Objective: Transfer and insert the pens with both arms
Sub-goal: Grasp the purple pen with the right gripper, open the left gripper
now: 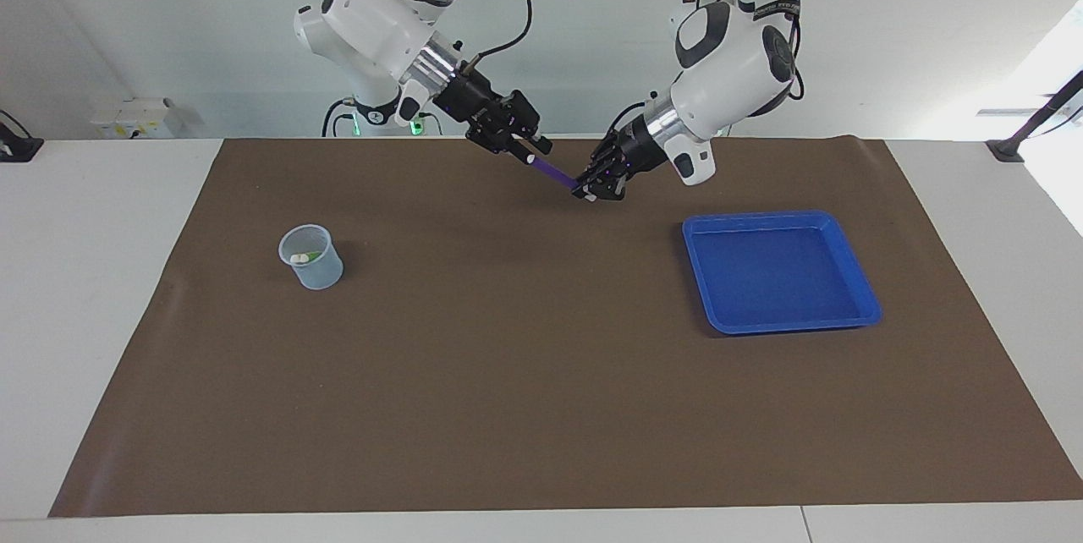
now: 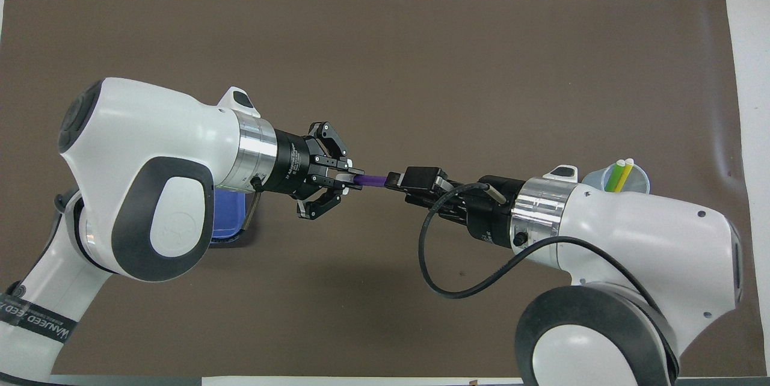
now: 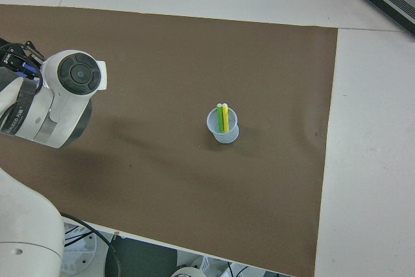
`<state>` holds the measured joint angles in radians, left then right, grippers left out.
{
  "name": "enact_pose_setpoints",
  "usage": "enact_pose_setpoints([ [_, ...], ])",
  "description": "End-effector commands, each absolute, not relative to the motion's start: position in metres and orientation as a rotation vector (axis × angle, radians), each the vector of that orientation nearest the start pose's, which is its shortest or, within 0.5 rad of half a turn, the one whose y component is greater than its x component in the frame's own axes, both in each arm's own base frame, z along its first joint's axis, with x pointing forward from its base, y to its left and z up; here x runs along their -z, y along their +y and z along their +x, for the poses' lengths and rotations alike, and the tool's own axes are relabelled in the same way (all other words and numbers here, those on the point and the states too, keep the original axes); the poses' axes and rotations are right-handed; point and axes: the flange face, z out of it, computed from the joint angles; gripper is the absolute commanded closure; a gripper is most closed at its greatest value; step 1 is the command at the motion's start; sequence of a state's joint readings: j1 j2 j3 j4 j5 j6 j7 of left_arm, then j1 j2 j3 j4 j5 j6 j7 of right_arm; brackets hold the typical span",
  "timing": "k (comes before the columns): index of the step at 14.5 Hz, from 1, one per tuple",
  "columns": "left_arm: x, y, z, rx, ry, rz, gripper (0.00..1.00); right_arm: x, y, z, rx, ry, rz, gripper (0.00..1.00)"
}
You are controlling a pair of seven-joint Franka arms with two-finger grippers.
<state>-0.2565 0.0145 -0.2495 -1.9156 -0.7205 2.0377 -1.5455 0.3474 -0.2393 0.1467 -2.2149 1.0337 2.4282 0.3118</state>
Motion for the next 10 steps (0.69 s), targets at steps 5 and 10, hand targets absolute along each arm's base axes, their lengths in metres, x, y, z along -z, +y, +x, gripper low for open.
enact_pose_setpoints([
  [5, -0.5087, -0.3099, 0.4808, -0.925, -2.182, -2.68, 1.0, -0.5258, 0.2485, 0.4561, 0.106, 0.528, -2.171, 0.64],
  [10, -0.5107, -0.3078, 0.4819, -0.933, -2.199, -2.673, 1.0, -0.5259, 0.2462, 0.4574, 0.11, 0.534, -2.17, 0.67],
])
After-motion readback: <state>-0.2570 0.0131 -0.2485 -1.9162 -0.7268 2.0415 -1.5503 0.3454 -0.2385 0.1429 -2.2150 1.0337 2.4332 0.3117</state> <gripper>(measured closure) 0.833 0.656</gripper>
